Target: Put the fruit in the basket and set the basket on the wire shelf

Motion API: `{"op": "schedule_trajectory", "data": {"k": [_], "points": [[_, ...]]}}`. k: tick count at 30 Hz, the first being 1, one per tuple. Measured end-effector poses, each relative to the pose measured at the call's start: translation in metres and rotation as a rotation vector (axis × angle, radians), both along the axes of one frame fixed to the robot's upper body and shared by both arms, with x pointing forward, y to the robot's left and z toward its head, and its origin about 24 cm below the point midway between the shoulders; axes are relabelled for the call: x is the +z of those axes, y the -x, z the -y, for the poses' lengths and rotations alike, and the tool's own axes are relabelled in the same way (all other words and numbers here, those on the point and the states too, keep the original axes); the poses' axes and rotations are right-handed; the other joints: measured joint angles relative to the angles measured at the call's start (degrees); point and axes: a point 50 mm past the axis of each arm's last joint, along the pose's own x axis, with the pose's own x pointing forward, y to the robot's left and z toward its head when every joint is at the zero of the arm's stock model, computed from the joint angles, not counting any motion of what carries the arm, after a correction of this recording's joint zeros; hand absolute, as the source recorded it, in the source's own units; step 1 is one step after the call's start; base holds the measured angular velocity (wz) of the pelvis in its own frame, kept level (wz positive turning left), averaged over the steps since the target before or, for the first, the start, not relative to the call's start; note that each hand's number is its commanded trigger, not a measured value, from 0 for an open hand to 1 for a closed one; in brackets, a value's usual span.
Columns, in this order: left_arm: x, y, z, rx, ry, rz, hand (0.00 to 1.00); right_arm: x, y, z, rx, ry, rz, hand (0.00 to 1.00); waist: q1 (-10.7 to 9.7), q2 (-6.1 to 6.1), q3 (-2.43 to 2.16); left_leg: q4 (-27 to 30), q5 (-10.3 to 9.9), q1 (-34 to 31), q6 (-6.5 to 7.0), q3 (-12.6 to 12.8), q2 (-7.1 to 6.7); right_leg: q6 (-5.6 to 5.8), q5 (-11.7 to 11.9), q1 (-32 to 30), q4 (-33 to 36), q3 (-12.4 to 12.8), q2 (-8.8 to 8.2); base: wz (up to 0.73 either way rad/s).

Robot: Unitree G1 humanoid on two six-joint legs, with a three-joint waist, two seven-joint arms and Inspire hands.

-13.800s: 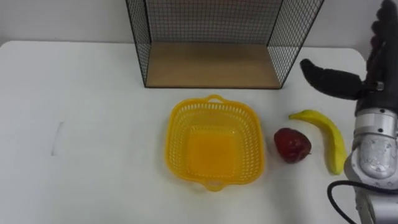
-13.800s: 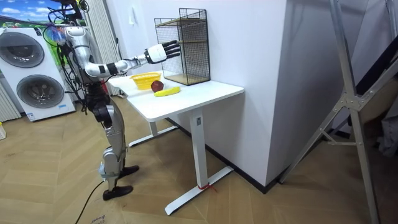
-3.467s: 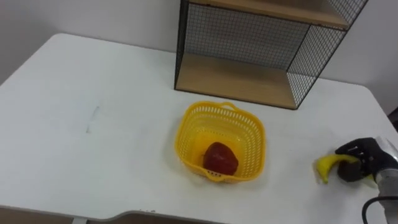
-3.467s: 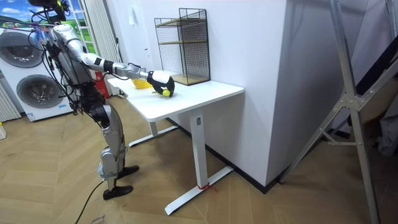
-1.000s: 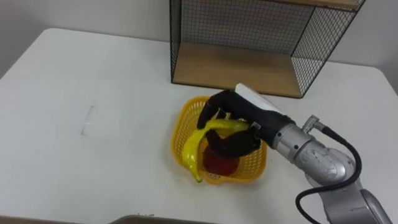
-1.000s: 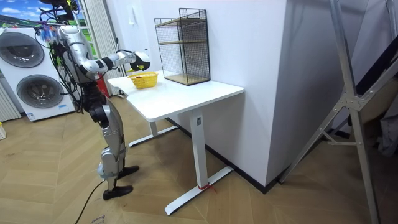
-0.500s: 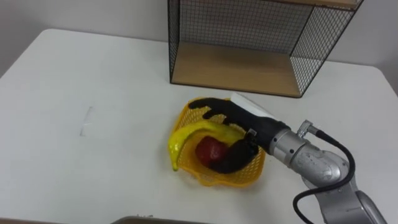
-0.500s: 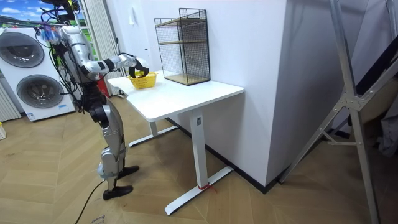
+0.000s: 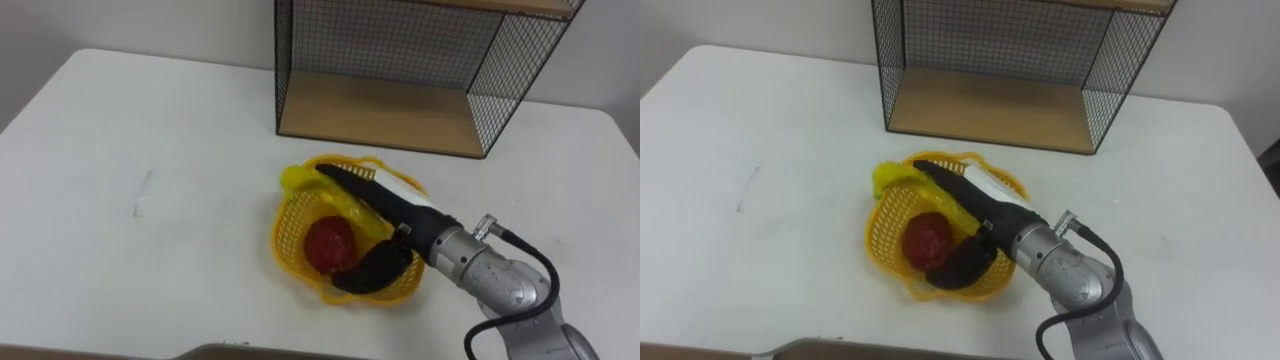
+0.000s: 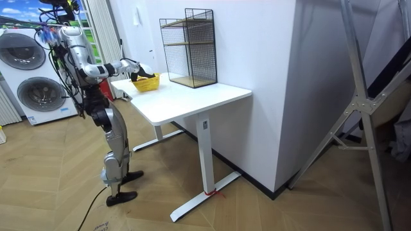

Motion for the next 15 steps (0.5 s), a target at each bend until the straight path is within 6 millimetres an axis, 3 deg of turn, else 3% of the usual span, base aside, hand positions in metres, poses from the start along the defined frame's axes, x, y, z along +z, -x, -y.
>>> {"op": "schedule_trajectory", "data": {"k": [9, 11, 15], "points": [[0.000, 0.002, 0.000, 0.002, 0.000, -0.006, 0.00, 0.002, 0.000, 0.000, 0.002, -0.002, 0.006, 0.00, -0.3, 0.12, -0.07, -0.2, 0.0, 0.1, -0.01, 0.0, -0.10, 0.00, 0.0, 0.2, -0.1, -0.1, -0.02, 0.00], [-0.001, 0.005, 0.000, 0.004, 0.000, -0.014, 0.00, 0.007, -0.002, 0.000, 0.002, -0.018, 0.023, 0.00, -0.6, -0.20, -0.29, -0.2, 0.1, 0.1, 0.05, -0.2, -0.21, 0.01, 0.0, 0.5, -0.1, -0.4, -0.09, 0.05], [0.000, 0.005, 0.000, 0.010, -0.001, -0.012, 0.00, 0.022, -0.007, 0.004, -0.018, -0.046, 0.083, 0.00, -1.3, -0.05, -0.17, -0.1, 0.1, 0.2, 0.11, -0.5, -0.28, 0.06, 0.0, 0.9, -0.1, -0.7, -0.12, 0.02]]}}
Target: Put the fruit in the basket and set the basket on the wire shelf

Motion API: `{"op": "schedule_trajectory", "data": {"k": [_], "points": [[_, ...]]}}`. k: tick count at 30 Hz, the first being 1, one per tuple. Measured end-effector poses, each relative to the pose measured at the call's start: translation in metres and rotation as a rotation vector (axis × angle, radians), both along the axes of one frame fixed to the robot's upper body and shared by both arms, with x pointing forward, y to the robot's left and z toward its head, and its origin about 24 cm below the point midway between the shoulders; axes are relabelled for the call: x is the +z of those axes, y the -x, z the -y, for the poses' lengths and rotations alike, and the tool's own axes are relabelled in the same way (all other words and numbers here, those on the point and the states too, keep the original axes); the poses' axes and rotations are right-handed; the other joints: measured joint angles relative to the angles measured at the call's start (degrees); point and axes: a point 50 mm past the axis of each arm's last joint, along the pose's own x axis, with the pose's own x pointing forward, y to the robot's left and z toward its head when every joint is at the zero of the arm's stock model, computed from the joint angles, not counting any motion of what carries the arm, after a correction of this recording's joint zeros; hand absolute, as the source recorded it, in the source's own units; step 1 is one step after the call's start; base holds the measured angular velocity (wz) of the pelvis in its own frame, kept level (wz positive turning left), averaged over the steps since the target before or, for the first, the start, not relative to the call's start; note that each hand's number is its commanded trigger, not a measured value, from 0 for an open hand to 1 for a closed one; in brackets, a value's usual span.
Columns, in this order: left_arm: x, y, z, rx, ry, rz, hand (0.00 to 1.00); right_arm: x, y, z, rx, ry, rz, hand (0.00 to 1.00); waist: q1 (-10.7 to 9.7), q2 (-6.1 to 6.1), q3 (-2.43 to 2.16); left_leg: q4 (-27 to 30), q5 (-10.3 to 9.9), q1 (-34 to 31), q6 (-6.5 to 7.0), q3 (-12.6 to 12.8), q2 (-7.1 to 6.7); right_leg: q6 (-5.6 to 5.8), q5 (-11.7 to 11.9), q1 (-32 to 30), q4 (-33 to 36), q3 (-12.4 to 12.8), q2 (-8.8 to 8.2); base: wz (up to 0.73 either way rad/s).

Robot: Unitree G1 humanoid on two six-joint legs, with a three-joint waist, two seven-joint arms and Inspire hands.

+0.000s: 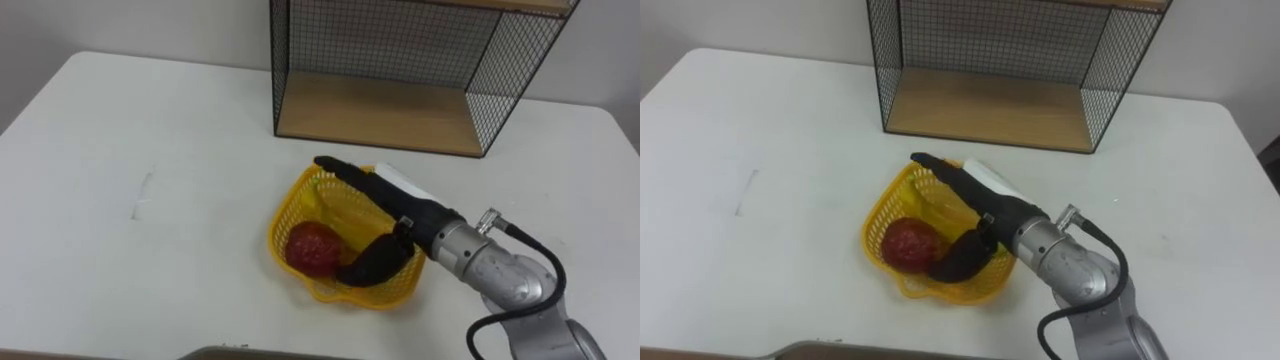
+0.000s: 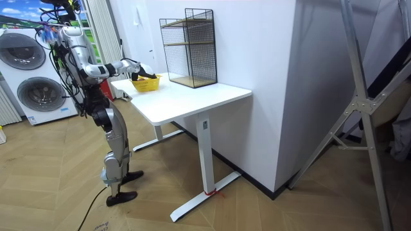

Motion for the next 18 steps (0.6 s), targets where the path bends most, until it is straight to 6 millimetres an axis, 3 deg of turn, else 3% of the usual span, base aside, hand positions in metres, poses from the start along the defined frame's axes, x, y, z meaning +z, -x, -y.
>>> {"op": "schedule_trajectory", "data": {"k": [5, 11, 18], "points": [[0.000, 0.007, -0.002, 0.030, -0.003, -0.008, 0.00, 0.021, -0.007, 0.018, -0.076, -0.136, 0.066, 0.00, -0.3, -0.11, 0.01, 0.0, 0.0, 0.1, 0.04, 0.2, 0.06, 0.02, 0.0, -0.4, 0.0, 0.2, -0.01, -0.01], [0.000, 0.015, -0.004, 0.054, -0.009, -0.015, 0.00, 0.031, -0.010, 0.035, -0.168, -0.196, 0.128, 0.00, -0.9, -0.10, 0.02, -0.1, 0.0, 0.1, 0.02, 0.4, 0.10, 0.02, 0.0, -0.4, 0.0, 0.7, 0.02, -0.01], [0.000, 0.021, -0.005, 0.068, -0.015, -0.025, 0.00, 0.041, -0.014, 0.038, -0.199, -0.306, 0.177, 0.00, -2.0, -0.12, 0.39, -0.1, 0.0, 0.2, 0.02, 0.7, 0.15, 0.03, 0.0, 0.0, 0.0, 0.7, 0.01, 0.00]]}}
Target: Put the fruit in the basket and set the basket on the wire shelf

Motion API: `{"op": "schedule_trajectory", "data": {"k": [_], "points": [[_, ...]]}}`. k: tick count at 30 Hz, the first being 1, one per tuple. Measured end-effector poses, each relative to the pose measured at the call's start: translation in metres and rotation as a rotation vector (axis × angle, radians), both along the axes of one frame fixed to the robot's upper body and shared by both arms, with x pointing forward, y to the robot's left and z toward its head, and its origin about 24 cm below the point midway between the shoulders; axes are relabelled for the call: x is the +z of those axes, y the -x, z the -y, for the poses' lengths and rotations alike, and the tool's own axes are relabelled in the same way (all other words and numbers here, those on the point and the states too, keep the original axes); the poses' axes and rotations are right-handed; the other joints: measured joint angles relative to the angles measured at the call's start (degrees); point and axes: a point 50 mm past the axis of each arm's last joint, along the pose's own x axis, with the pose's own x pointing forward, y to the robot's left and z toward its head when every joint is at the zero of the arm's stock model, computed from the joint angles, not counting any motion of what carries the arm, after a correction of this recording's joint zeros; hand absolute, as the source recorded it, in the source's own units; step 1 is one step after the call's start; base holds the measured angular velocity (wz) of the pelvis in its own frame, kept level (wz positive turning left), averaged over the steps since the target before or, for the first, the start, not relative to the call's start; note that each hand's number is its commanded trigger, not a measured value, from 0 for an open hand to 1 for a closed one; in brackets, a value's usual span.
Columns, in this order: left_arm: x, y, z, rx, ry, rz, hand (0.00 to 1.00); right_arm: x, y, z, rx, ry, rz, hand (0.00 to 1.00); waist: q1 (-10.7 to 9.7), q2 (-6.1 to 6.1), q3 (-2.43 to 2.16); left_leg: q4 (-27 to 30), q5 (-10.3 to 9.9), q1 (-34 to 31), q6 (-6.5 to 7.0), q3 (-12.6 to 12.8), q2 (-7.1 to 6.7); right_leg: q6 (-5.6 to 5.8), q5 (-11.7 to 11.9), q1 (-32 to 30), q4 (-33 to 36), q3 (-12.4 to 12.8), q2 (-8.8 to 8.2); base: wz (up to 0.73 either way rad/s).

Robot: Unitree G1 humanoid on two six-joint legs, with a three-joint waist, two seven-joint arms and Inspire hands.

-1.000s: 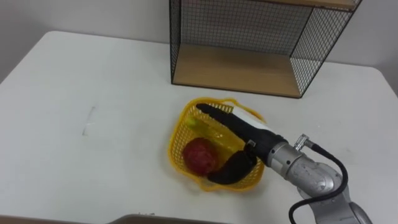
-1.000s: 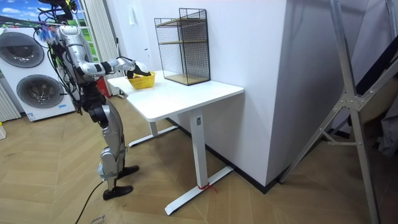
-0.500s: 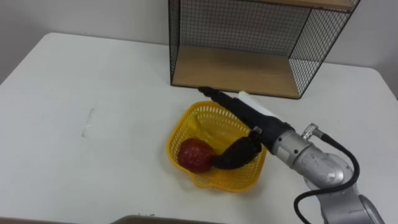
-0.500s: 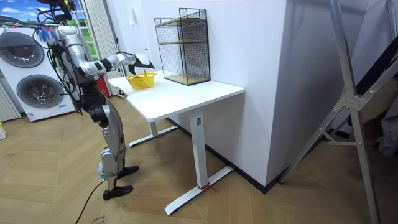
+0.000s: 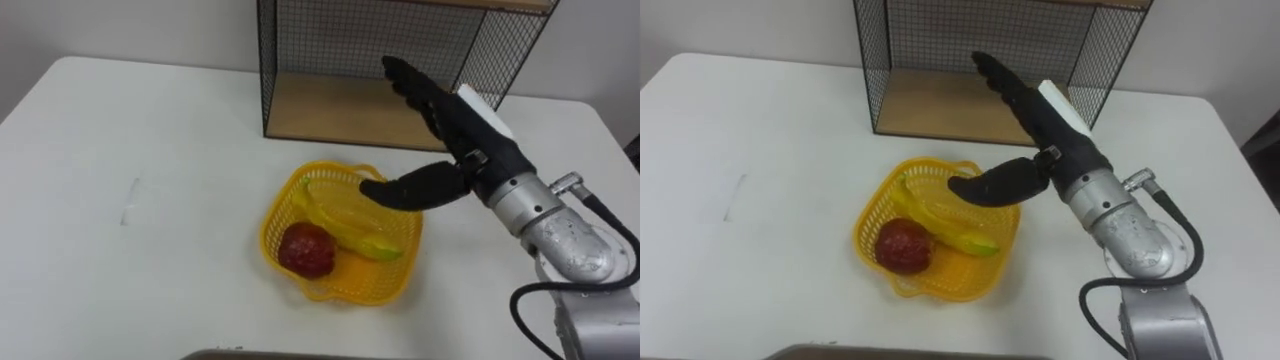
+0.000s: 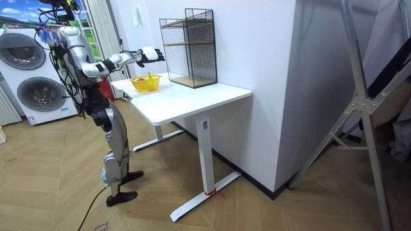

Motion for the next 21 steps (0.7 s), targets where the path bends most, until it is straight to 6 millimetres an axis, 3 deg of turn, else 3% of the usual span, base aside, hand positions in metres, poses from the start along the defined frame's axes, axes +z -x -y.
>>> {"op": "schedule_trajectory", "data": {"k": [7, 13, 16, 21], "points": [[0.000, 0.000, 0.000, 0.002, -0.001, 0.003, 0.00, 0.003, -0.001, 0.002, -0.022, -0.117, 0.013, 0.00, -0.3, -0.25, -0.02, 0.0, 0.0, -0.1, 0.00, -0.1, 0.01, 0.01, 0.0, -0.5, 0.0, -0.1, -0.03, 0.01], [0.001, 0.001, -0.002, 0.053, -0.035, 0.037, 0.00, 0.009, -0.002, 0.015, -0.075, -0.267, 0.035, 0.00, -0.6, -0.38, -0.05, 0.1, 0.0, -0.2, 0.00, -0.6, -0.15, 0.01, 0.0, -0.2, 0.0, -0.6, -0.05, 0.04], [0.002, 0.005, -0.003, 0.109, -0.055, 0.060, 0.00, 0.014, -0.002, 0.023, -0.135, -0.316, 0.082, 0.00, -0.9, 0.06, 0.08, 0.2, 0.0, -0.2, 0.00, -0.7, -0.15, 0.05, 0.0, -0.2, 0.0, -0.7, -0.06, 0.01], [0.002, 0.019, -0.002, 0.344, -0.100, 0.089, 0.00, 0.007, -0.001, 0.034, -0.249, -0.382, 0.084, 0.00, -1.7, 1.84, -0.40, 0.8, -0.2, 0.2, 0.23, -0.9, -0.20, 0.33, 0.2, 0.8, -0.1, -1.3, -0.15, 0.02]]}}
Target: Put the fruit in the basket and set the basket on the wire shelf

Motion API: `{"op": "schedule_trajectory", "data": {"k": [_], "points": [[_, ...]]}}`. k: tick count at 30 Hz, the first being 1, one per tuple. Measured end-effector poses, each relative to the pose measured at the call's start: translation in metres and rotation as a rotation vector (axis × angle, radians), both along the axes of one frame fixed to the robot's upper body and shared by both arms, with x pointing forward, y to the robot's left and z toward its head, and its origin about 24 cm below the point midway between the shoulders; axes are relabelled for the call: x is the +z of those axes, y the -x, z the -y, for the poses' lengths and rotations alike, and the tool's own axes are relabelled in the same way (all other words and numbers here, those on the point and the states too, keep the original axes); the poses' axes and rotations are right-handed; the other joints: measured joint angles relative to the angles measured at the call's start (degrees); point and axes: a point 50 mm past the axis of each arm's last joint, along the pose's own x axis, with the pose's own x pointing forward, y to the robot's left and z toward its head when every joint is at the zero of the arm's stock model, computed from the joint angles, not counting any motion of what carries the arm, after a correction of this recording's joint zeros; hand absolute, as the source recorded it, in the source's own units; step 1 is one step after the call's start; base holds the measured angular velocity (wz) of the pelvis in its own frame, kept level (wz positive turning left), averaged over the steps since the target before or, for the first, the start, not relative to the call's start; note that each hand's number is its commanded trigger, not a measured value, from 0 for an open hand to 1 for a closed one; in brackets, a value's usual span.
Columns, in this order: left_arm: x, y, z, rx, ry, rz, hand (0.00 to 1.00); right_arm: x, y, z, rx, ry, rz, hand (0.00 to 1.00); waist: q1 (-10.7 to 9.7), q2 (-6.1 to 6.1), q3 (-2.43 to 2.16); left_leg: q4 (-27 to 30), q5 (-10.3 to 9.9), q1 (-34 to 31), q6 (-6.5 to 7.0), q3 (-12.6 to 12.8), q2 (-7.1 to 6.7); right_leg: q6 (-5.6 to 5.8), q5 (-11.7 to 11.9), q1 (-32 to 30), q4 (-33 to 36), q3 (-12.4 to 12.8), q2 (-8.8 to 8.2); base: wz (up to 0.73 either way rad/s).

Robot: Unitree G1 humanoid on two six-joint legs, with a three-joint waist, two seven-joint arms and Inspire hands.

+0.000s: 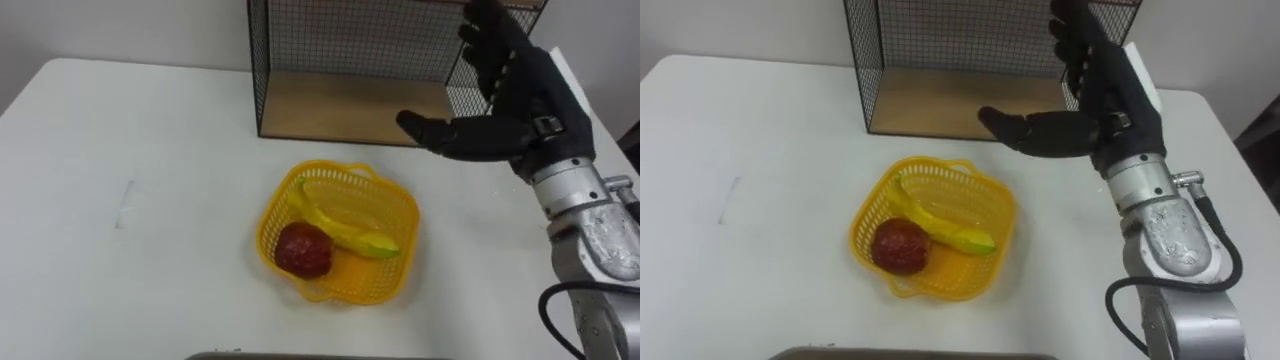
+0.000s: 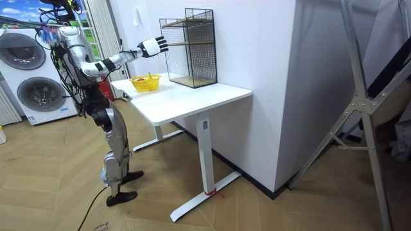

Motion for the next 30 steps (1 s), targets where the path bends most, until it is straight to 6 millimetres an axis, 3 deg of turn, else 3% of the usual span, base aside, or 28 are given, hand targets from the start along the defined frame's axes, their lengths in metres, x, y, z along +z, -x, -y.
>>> {"op": "schedule_trajectory", "data": {"k": [4, 7, 9, 11, 15, 17, 18, 20, 22, 26, 30], "points": [[0.009, -0.008, -0.019, 0.311, -0.127, 0.123, 0.00, -0.031, 0.012, 0.017, -0.139, -0.040, -0.112, 0.00, 0.4, 1.10, -0.18, 0.0, 0.0, 0.6, 0.00, -0.4, -0.02, 0.02, 0.0, 0.6, 0.0, 0.0, -0.02, 0.03], [0.023, -0.016, -0.038, 0.508, -0.245, 0.242, 0.00, -0.040, 0.020, 0.022, -0.215, -0.054, -0.144, 0.00, 0.9, 2.24, -0.38, -0.4, 0.4, 0.9, -0.06, -0.1, 0.02, -0.01, 0.0, 0.3, 0.0, 0.7, -0.04, -0.08], [0.035, -0.030, -0.050, 0.571, -0.321, 0.335, 0.00, -0.045, 0.026, 0.030, -0.273, -0.059, -0.159, 0.00, 1.7, 2.77, -0.57, -1.0, 0.6, 1.2, -0.26, 0.2, -0.01, -0.05, 0.0, 0.3, 0.0, 0.8, -0.16, -0.07], [0.066, -0.054, -0.072, 0.617, -0.467, 0.508, 0.00, -0.050, 0.033, 0.037, -0.338, -0.083, -0.175, 0.00, 2.1, 2.61, -0.63, -1.1, 0.9, 1.2, -0.45, 0.0, -0.09, -0.10, -0.5, 0.1, -0.1, 1.0, -0.45, 0.03], [0.119, -0.087, -0.087, 0.580, -0.689, 0.778, 0.00, -0.051, 0.041, 0.047, -0.413, -0.088, -0.169, 0.00, 3.2, 2.51, -0.75, -1.2, 1.2, 1.1, -0.20, -0.1, -0.19, -0.09, -0.5, -0.1, -0.2, 1.0, -0.23, 0.01], [0.157, -0.107, -0.093, 0.549, -0.837, 0.943, 0.00, -0.052, 0.045, 0.053, -0.460, -0.090, -0.168, 0.00, 3.6, 2.68, -0.78, -1.1, 1.2, 1.1, -0.20, 0.2, -0.14, -0.16, -0.2, 0.2, -0.9, 0.8, 0.00, -0.02], [0.167, -0.111, -0.094, 0.538, -0.874, 0.980, 0.00, -0.052, 0.045, 0.053, -0.464, -0.089, -0.165, 0.00, 3.6, 2.60, -0.84, -1.1, 1.1, 1.1, -0.19, 0.1, -0.16, -0.17, -0.1, 0.4, -1.1, 0.5, -0.03, 0.04], [0.206, -0.122, -0.093, 0.478, -1.007, 1.139, 0.00, -0.053, 0.050, 0.056, -0.485, -0.083, -0.161, 0.00, 3.5, 2.51, -0.84, -1.1, 1.1, 0.8, -0.14, -0.3, -0.42, -0.07, -0.2, 0.3, -1.2, 0.1, -0.13, 0.09], [0.228, -0.127, -0.089, 0.452, -1.066, 1.248, 0.00, -0.055, 0.054, 0.057, -0.491, -0.084, -0.167, 0.00, 3.5, 2.61, -0.90, -1.3, 1.0, 0.7, -0.07, -0.4, -0.56, 0.02, -0.3, 0.2, -1.3, 0.1, -0.24, 0.03], [0.254, -0.134, -0.081, 0.423, -1.072, 1.387, 0.00, -0.059, 0.056, 0.055, -0.471, -0.088, -0.184, 0.00, 3.2, 3.05, -0.81, -1.9, 1.0, 0.6, -0.02, -0.5, -0.79, 0.07, -0.2, 0.2, -1.8, 0.0, -0.27, 0.00], [0.261, -0.143, -0.068, 0.355, -0.998, 1.470, 0.00, -0.059, 0.057, 0.053, -0.456, -0.093, -0.172, 0.00, 2.9, 3.02, -0.59, -2.0, 1.0, 0.8, -0.06, -0.6, -0.80, 0.06, -0.1, 0.4, -1.7, -0.2, -0.27, 0.03]]}}
